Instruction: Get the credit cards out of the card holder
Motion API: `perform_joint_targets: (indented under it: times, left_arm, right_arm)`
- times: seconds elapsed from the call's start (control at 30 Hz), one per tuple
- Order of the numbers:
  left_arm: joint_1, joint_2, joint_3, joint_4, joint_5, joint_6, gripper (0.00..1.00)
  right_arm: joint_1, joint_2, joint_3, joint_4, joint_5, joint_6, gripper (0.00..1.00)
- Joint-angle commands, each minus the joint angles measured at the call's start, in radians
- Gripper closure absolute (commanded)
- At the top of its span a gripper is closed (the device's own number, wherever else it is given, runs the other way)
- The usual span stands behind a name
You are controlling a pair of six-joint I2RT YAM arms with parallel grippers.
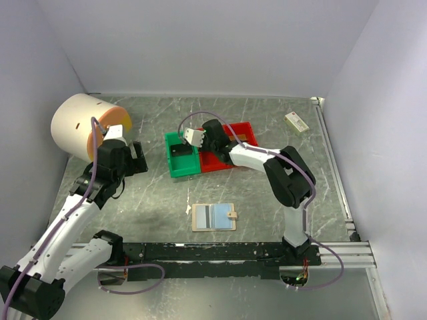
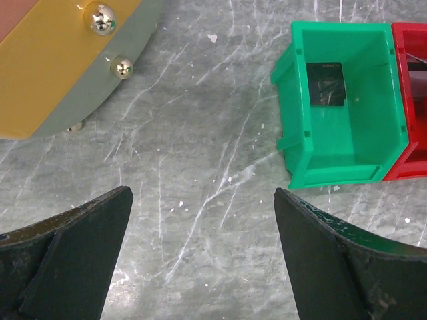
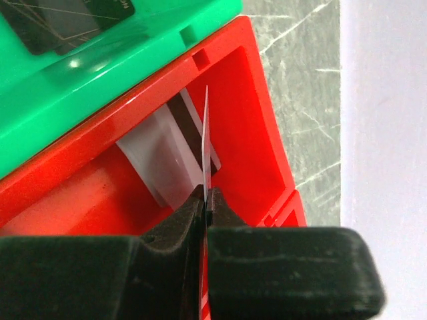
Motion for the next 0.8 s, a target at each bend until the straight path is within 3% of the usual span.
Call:
perform_joint_targets:
  times: [0.0,0.37,0.57,0.77]
  left_arm:
    - [0.005,-0.003,0.014,-0.01,-0.02,0.001,0.01]
    - [0.005,0.01,0.016,-0.015,-0.017,0.0,0.01]
    - [0.005,0.01,0.016,-0.015,-0.014,0.0,0.01]
    - [0.005,0.011,0.015,-0.016,-0.011,-0.001,0.01]
  right_arm:
    - [0.012,0.04,0.035,0.08,0.079,-0.003,1.0]
    - [0.015,0.085,0.013,0.143,0.065,-0.018,0.95]
    - [0.013,0.057,-0.026,0.144,0.029,-0.04,0.77]
    - [0.008,0.052,-0.025,0.111,0.003,-0.025,0.69]
